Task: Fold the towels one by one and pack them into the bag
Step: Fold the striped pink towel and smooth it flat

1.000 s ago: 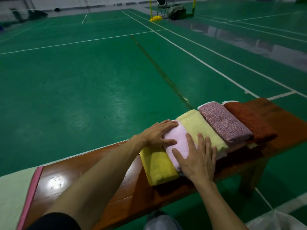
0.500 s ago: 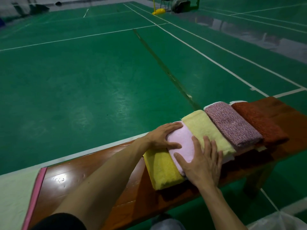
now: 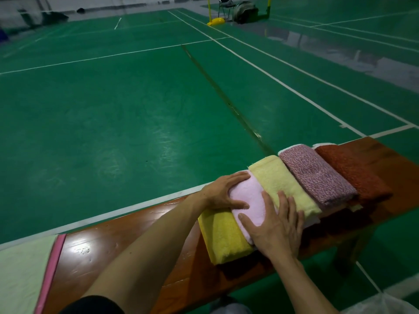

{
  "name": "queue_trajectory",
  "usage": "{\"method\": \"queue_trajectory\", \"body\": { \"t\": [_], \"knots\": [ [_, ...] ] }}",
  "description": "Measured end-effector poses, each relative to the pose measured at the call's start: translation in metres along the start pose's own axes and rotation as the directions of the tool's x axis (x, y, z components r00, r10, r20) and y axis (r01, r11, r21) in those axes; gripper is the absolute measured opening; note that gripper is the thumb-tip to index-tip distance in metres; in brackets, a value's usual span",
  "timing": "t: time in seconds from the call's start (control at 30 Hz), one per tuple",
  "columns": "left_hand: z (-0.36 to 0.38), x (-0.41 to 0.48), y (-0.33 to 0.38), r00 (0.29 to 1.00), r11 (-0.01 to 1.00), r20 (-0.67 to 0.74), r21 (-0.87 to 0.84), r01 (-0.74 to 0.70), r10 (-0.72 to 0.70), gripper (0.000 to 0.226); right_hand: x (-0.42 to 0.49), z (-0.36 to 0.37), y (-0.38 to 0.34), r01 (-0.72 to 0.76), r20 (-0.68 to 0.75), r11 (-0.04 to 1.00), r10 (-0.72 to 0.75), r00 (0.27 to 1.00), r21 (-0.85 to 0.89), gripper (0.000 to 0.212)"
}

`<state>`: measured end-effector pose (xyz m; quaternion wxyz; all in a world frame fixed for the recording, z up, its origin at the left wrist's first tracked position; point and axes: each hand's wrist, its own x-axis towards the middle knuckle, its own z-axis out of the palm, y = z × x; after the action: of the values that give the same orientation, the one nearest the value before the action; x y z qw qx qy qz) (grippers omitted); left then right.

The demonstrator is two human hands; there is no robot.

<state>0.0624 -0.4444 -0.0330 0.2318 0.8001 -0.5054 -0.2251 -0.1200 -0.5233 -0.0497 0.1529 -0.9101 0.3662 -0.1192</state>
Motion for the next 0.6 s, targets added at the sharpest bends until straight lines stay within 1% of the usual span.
{"method": "queue_trajectory", "body": {
  "t": [0.1, 0.23, 0.4, 0.6],
  "knots": [
    [-0.0008, -0.0006, 0.0009, 1.0, 1.0, 0.003, -0.007, -0.001, 0.001, 0.088, 0.0011, -0.0018, -0.0013, -0.005, 0.035, 1.0, 0.006, 0.999, -0.026, 0.1],
    [-0.0006, 0.0003, 0.0009, 1.0, 1.0, 0.003, -0.005, -0.007, 0.007, 0.088, 0.0017, -0.0006, -0.0016, -0.011, 0.011, 1.0, 0.011, 1.0, -0.02, 0.103],
    [-0.0004, 0.0008, 0.0008, 1.0, 1.0, -0.005, -0.008, -0.02, 0.02, 0.087, 0.0018, -0.0012, -0.0016, -0.018, 0.034, 1.0, 0.018, 0.999, -0.011, 0.104],
    [0.0003, 0.0026, -0.0002, 1.0, 0.999, -0.006, 0.024, -0.023, 0.023, 0.089, 0.0022, -0.0025, -0.0017, -0.015, 0.052, 1.0, 0.015, 0.999, -0.008, 0.092]
  ]
}}
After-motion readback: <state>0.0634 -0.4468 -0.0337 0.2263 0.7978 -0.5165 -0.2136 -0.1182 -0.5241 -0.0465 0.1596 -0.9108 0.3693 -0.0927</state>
